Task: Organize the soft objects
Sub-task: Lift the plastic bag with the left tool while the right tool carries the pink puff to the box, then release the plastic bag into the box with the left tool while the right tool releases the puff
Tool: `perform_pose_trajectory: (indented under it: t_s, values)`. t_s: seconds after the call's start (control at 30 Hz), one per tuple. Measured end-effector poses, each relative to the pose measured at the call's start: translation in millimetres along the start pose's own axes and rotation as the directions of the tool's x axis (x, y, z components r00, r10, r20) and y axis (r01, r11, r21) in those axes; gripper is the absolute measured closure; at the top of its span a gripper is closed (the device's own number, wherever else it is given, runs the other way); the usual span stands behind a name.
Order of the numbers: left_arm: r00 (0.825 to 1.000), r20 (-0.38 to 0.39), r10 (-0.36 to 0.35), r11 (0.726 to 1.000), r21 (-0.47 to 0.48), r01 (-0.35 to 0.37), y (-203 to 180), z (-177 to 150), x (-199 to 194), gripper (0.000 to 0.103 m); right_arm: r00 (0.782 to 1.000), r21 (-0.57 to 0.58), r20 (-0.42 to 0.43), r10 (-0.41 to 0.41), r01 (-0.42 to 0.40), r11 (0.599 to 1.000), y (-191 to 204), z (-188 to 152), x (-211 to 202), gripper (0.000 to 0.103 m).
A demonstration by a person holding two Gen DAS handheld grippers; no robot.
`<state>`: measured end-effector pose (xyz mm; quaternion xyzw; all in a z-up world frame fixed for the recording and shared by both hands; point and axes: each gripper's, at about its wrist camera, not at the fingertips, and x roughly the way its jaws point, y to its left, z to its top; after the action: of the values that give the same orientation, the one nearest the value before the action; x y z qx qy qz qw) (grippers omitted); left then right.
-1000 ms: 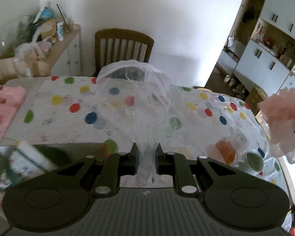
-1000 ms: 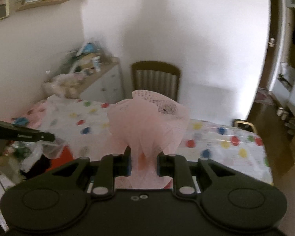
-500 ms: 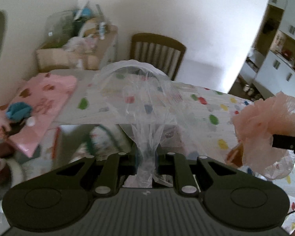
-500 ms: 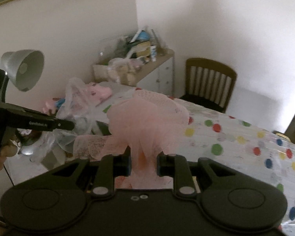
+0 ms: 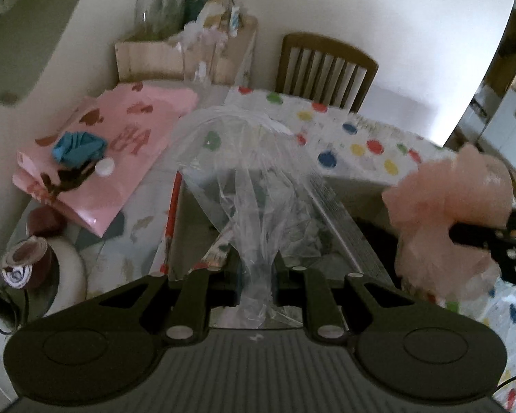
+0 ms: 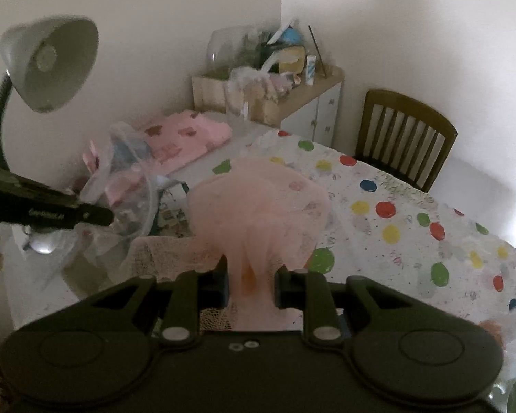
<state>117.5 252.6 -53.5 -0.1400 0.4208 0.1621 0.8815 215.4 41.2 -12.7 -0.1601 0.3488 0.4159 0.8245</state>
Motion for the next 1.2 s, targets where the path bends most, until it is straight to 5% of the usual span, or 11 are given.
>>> perform_pose_trajectory:
  t_s: [0.27, 0.73, 1.07, 1.2]
  values:
    - [1.0, -0.022, 0.021, 0.999, 0.036, -0.02, -0.7, -10.3, 30.4, 0.087, 0.999, 0.02, -0.05, -0.022, 0.023, 1.0, 10.6, -3.2, 38.4, 0.081]
    - [0.995, -0.089, 0.037, 0.997, 0.071, -0.031, -11.4, -17.0, 77.1, 0.087, 0.996, 0.029, -0.082, -0.022, 0.024, 0.999, 18.0, -12.2, 47.2, 0.074]
    - [0.994, -0.101, 0.033, 0.998, 0.063, -0.027, -11.4, -20.3, 77.1, 0.086, 0.998, 0.04, -0.068, -0.014, 0.016, 0.999, 17.5, -13.8, 32.8, 0.043]
    - [0.996, -0.092, 0.011, 0.999, 0.038, -0.007, -8.4, -23.2, 69.0, 0.078, 0.999, 0.049, -0.054, -0.001, 0.004, 0.999, 16.3, -15.0, 22.7, 0.038]
